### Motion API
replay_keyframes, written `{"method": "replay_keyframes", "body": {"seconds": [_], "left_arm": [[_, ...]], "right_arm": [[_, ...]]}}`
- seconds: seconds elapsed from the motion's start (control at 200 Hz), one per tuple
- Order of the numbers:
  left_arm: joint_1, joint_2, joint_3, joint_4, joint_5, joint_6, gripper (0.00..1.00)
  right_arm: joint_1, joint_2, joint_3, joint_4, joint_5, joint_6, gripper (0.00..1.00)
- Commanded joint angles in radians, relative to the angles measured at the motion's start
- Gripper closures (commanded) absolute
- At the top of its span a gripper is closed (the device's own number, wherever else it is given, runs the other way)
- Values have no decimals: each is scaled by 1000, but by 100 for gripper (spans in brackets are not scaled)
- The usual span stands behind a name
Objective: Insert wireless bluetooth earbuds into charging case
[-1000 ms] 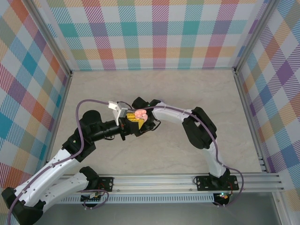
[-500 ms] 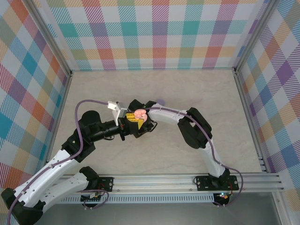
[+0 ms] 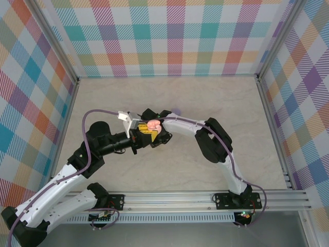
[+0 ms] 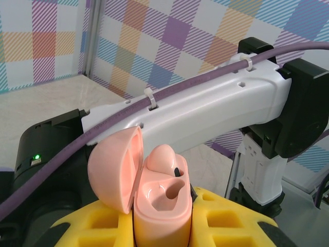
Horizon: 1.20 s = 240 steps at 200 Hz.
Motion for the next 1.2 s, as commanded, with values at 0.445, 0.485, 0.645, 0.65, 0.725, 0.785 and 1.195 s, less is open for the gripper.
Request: {"method": "replay_keyframes", "body": {"seconds": [0.445, 0.485, 0.645, 0.65, 0.725, 0.785, 1.195], "left_arm": [[-16, -13, 8, 34, 2, -4, 84], [-16, -10, 8, 35, 4, -4, 84], [-16, 5, 15, 34, 5, -4, 83], [-16, 5, 15, 33, 4, -4, 84], [-16, 8, 16, 35, 6, -3, 84], [-15, 11, 18, 35, 6, -4, 84], [-16, 31, 19, 43, 11, -4, 84]], "right_arm": [[-211, -130, -248, 11, 145, 302, 70], [-212, -130, -248, 16, 138, 292, 68], [-212, -128, -225, 13, 104, 230, 56], [-211, -128, -224, 12, 104, 226, 56], [-212, -126, -203, 1, 95, 169, 54], [-212, -120, -183, -15, 90, 111, 54], [-211, -67, -90, -99, 31, -184, 57]]}}
